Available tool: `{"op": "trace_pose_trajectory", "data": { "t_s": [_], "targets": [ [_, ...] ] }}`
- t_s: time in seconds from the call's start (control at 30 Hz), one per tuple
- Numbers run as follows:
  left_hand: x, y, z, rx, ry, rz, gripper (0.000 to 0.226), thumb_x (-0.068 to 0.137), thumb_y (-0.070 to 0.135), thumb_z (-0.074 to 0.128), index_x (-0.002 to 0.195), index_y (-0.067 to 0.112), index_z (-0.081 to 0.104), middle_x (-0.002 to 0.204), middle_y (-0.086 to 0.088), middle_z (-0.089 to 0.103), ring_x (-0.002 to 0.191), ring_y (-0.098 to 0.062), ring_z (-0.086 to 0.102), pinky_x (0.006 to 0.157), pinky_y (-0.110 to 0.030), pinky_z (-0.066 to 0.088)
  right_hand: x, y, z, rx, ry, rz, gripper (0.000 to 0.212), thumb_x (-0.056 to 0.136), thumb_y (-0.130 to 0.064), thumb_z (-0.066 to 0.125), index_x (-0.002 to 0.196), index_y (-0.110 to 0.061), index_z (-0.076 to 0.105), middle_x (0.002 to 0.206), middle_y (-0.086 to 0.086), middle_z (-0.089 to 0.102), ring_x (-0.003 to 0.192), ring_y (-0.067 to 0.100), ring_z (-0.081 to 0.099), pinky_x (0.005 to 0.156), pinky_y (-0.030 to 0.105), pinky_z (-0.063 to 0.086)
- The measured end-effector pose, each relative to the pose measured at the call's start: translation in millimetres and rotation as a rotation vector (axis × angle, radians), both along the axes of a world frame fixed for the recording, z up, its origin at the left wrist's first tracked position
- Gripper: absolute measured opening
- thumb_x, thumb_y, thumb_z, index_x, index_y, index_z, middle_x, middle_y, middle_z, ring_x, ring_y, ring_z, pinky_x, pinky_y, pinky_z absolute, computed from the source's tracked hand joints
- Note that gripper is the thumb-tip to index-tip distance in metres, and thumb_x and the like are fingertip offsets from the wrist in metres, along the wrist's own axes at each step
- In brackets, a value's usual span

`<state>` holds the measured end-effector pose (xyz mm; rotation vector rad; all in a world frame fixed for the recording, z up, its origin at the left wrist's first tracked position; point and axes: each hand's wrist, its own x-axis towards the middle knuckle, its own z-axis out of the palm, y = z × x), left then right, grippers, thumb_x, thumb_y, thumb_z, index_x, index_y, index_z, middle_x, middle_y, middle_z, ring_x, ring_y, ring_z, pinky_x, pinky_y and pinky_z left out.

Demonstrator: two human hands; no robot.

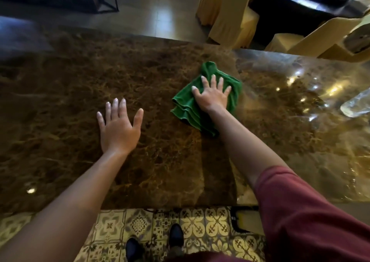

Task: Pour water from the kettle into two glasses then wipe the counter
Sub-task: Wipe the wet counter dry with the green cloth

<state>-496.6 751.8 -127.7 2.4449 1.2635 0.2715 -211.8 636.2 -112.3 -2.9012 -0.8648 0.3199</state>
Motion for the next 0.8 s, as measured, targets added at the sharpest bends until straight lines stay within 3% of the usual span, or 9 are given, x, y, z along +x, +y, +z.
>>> {"op": "trace_pose_trajectory", "data": {
  "t_s": [0.07,0.1,0.2,0.27,0.4,0.5,0.6,0.7,0.8],
  "targets": [
    [-1.2,-6.1,5.6,-0.047,-0.102,0.042,0.086,0.100,0.072,0.014,0.163,0.014,0.021,0.172,-0.009,0.014,0.160,-0.024,0.004,0.129,-0.054,0.005,-19.2,17.7,-4.6,0.022,0.038,0.108,0.077,0.100,-0.073,0.024,0.168,-0.035,0.018,0.178,0.004,0.002,0.163,0.033,-0.007,0.126,0.064,-0.009],
    [-7.6,-5.9,7.4,-0.032,-0.066,0.053,0.084,0.101,0.070,0.017,0.163,0.013,0.021,0.173,-0.011,0.012,0.160,-0.025,0.002,0.129,-0.054,0.006,-32.4,27.0,-4.5,0.026,0.047,0.167,0.077,0.100,-0.072,0.024,0.167,-0.035,0.018,0.178,0.004,0.002,0.163,0.033,-0.008,0.126,0.063,-0.010],
    [-42.8,-2.1,8.4,0.106,0.258,0.047,0.085,0.101,0.067,0.015,0.163,0.009,0.013,0.173,-0.013,0.003,0.160,-0.028,-0.007,0.128,-0.055,0.001,-66.6,52.3,-7.2,0.039,0.033,0.316,0.076,0.101,-0.072,0.023,0.168,-0.035,0.018,0.178,0.004,0.001,0.163,0.032,-0.010,0.126,0.064,-0.010],
    [-65.7,-4.8,3.9,0.091,0.339,0.098,0.091,0.098,0.071,0.011,0.164,0.008,0.007,0.173,-0.012,-0.001,0.159,-0.028,-0.011,0.128,-0.056,0.000,-72.9,66.3,-8.0,0.030,0.028,0.370,0.076,0.101,-0.072,0.022,0.168,-0.035,0.017,0.178,0.004,0.001,0.163,0.032,-0.011,0.126,0.064,-0.010],
    [-74.5,-4.4,-5.3,0.074,0.278,0.119,0.096,0.096,0.078,0.005,0.164,0.010,0.008,0.174,-0.010,-0.001,0.160,-0.024,-0.011,0.129,-0.051,-0.004,-90.4,108.3,-5.5,0.011,0.000,0.469,0.075,0.102,-0.072,0.022,0.167,-0.037,0.017,0.178,0.002,0.002,0.163,0.031,-0.010,0.127,0.062,-0.010],
    [-80.2,-0.9,-6.0,0.085,0.270,0.138,0.099,0.095,0.081,0.002,0.164,0.010,0.012,0.173,-0.010,0.004,0.160,-0.025,-0.008,0.128,-0.050,-0.004,-113.1,131.0,-3.2,0.016,-0.002,0.665,0.070,0.103,-0.071,0.025,0.166,-0.041,0.019,0.178,0.000,0.005,0.164,0.028,-0.007,0.128,0.060,-0.007],
    [-83.5,4.1,-4.9,0.094,0.258,0.121,0.100,0.095,0.080,0.003,0.164,0.008,0.014,0.173,-0.012,0.007,0.160,-0.027,-0.004,0.128,-0.052,0.000,-121.8,105.9,-6.7,0.029,-0.010,0.762,0.067,0.103,-0.071,0.027,0.164,-0.045,0.022,0.178,-0.003,0.009,0.164,0.026,-0.003,0.128,0.059,-0.005],
    [-80.4,0.4,-4.6,0.075,0.296,0.099,0.096,0.097,0.076,0.009,0.164,0.007,0.013,0.173,-0.014,0.004,0.160,-0.030,-0.005,0.128,-0.056,0.001,-103.1,57.3,-9.7,0.031,-0.018,0.571,0.069,0.100,-0.074,0.027,0.163,-0.045,0.028,0.178,0.001,0.011,0.164,0.032,-0.003,0.126,0.062,-0.006],
    [-71.5,-5.9,2.0,0.060,0.283,0.068,0.087,0.100,0.069,0.015,0.164,0.010,0.010,0.173,-0.013,-0.001,0.159,-0.030,-0.009,0.127,-0.059,-0.001,-54.5,15.8,-4.2,0.022,-0.032,0.244,0.072,0.098,-0.074,0.027,0.163,-0.042,0.031,0.177,0.005,0.011,0.163,0.038,-0.003,0.124,0.069,-0.005]
  ]
}}
